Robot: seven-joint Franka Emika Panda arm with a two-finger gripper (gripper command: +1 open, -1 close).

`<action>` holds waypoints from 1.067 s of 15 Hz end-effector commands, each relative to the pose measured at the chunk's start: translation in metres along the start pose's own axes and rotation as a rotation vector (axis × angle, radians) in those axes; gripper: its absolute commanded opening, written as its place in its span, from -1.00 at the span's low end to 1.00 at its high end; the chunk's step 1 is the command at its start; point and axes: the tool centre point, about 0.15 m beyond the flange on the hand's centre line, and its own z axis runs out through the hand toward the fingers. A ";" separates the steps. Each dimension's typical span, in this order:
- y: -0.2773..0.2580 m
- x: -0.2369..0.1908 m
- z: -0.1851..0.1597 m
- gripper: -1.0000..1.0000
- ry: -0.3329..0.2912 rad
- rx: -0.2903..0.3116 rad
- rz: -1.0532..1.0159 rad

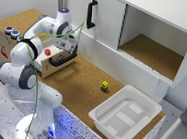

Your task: Grasp the yellow block

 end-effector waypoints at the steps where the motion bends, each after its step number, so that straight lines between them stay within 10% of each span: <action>1: 0.084 -0.006 0.045 1.00 0.007 0.019 0.148; 16: 0.227 0.034 0.123 1.00 -0.062 -0.033 0.139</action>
